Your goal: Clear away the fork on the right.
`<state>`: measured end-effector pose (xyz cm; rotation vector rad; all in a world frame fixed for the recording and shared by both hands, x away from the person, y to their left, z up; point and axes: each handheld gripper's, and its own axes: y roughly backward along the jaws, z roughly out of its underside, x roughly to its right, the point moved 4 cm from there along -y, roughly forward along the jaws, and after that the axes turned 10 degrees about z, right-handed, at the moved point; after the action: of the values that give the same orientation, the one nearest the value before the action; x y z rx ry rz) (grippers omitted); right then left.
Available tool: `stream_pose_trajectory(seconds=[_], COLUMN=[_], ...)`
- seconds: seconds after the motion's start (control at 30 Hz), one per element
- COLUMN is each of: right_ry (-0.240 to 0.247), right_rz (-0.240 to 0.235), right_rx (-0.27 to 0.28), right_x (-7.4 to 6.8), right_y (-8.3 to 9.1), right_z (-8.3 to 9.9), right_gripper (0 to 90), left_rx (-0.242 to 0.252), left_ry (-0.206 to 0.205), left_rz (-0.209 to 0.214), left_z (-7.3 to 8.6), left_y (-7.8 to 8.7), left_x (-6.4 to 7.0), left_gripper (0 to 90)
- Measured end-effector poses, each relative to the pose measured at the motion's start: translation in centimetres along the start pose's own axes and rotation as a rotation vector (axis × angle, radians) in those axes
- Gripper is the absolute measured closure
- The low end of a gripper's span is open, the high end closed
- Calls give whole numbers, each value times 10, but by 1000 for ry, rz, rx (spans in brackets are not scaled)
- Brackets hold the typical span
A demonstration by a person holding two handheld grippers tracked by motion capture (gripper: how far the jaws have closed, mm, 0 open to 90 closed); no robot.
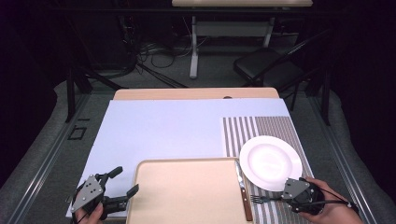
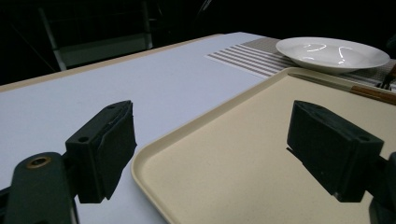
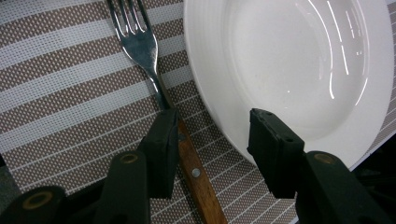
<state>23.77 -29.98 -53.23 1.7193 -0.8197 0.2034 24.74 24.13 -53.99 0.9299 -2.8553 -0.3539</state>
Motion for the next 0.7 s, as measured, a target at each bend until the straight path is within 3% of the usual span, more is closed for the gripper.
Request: stream_pose_trajectory(seconds=[0.23,0.47,0.7], right_ry=[27,60,95], right_rz=[-24,-53,-53], right_rx=[-11,-16,-58], right_x=[-4,-7,-10], right_y=[0,1,-4], right_z=[3,5,8], right_gripper=[536,665,711], left_rx=[0,-1,-2], left_ry=[4,3,3], left_rz=[-1,-1,-3], left_z=[0,0,0], left_y=[0,0,0], left_x=[0,0,0], left_gripper=[157,157,157])
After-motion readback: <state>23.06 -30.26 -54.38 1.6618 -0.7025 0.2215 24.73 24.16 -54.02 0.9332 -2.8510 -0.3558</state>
